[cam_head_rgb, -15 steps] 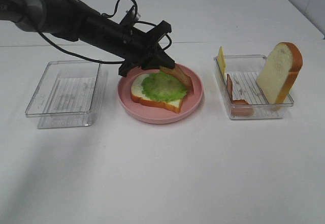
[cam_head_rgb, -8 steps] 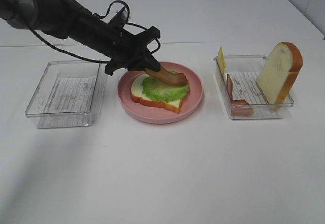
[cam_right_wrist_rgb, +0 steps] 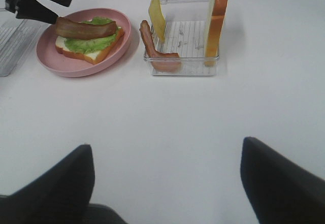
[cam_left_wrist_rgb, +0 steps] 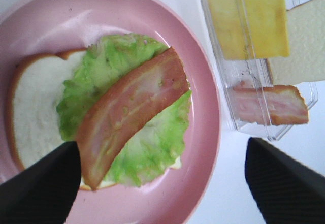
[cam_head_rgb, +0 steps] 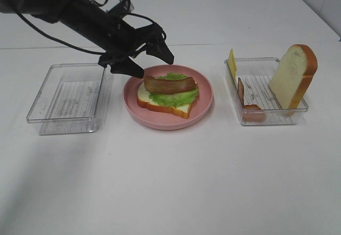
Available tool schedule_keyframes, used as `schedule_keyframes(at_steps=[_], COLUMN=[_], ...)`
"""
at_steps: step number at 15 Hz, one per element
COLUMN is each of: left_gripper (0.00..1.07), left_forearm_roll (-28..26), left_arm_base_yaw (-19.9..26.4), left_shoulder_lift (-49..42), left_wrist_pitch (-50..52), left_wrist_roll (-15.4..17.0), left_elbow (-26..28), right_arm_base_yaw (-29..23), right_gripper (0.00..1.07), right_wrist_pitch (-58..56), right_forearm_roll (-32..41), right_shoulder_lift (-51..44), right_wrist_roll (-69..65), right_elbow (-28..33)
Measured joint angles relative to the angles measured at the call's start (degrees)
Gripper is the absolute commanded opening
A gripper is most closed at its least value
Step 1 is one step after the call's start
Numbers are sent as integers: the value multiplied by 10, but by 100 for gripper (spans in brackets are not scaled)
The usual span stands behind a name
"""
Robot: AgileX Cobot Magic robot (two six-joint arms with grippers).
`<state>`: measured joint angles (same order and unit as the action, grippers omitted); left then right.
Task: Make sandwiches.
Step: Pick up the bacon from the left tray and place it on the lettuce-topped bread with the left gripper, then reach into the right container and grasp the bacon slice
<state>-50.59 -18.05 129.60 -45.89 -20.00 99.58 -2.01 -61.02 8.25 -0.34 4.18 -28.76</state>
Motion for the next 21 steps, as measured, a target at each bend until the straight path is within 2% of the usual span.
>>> schedule_keyframes(at_steps=[2,5,6,7,10,11,12,16,17,18,21], left_gripper=[84,84,84,84,84,84,84,84,84,84,84], left_forearm_roll=[78,230,295,316,404,425,451,498,498,506,506], left_arm_base_yaw=[2,2,2,2,2,2,2,2,2,2,2], left_shoulder_lift=[-51,-140,-188,-201,-298,-330,-407,-553,-553,-625,-746], left_wrist_pitch=[-34,-91,-137,-151,-230,-232,-233,-235,-235,-237,-237], left_wrist_roll=[45,147,192,200,257,262,267,267,267,267,267], left_elbow=[0,0,0,0,0,-5,-38,-161,-161,-235,-361], right_arm_base_yaw=[0,0,0,0,0,0,0,0,0,0,0], right_gripper=[75,75,75,75,75,75,75,75,75,75,75], right_wrist_pitch=[0,0,0,0,0,0,0,0,0,0,0], right_forearm_roll=[0,0,0,0,0,0,0,0,0,0,0], right_shoulder_lift=[0,0,0,0,0,0,0,0,0,0,0], right_wrist_roll=[0,0,0,0,0,0,0,0,0,0,0], right_elbow=[0,0,0,0,0,0,0,0,0,0,0])
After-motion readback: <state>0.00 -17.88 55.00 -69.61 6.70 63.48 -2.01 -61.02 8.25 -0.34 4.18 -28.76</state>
